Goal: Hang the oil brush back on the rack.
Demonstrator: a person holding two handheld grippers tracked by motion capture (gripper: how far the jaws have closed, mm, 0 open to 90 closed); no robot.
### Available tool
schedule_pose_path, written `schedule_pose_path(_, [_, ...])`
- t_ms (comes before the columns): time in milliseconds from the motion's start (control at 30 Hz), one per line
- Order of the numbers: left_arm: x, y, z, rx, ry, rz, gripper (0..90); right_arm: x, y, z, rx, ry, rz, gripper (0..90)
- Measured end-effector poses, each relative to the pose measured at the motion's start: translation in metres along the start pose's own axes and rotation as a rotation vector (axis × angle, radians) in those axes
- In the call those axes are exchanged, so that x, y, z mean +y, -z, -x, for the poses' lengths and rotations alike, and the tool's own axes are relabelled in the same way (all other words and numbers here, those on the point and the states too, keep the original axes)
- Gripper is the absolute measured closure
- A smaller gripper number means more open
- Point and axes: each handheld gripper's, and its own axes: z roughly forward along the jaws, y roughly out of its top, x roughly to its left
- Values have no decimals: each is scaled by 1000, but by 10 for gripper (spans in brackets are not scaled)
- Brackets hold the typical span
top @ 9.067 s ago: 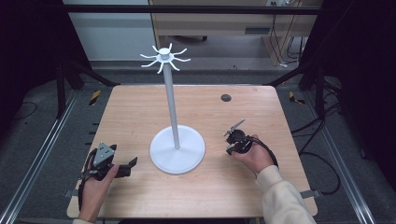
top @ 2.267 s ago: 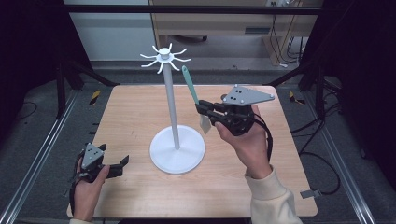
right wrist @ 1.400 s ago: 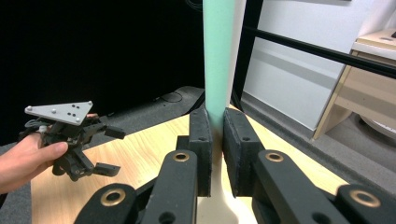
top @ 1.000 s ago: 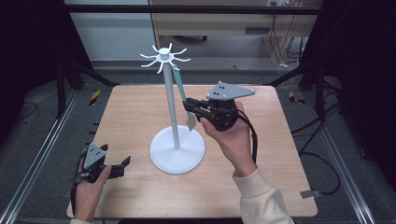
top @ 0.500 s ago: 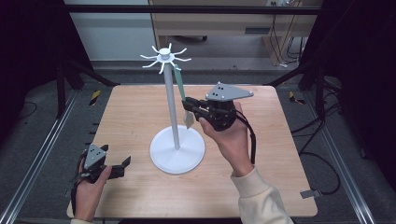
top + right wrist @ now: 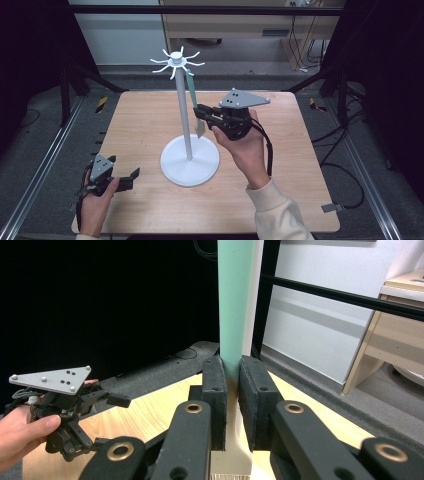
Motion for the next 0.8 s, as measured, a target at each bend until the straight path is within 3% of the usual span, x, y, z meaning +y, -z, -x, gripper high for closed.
schedule_pose_path(567, [0,0,-1,2,5,-3,21,0,-2,-1,14,-2,0,816])
schedule_pose_path(800, [1,0,0,1,2,3,21,-2,-3,-4,28,8,-24,793])
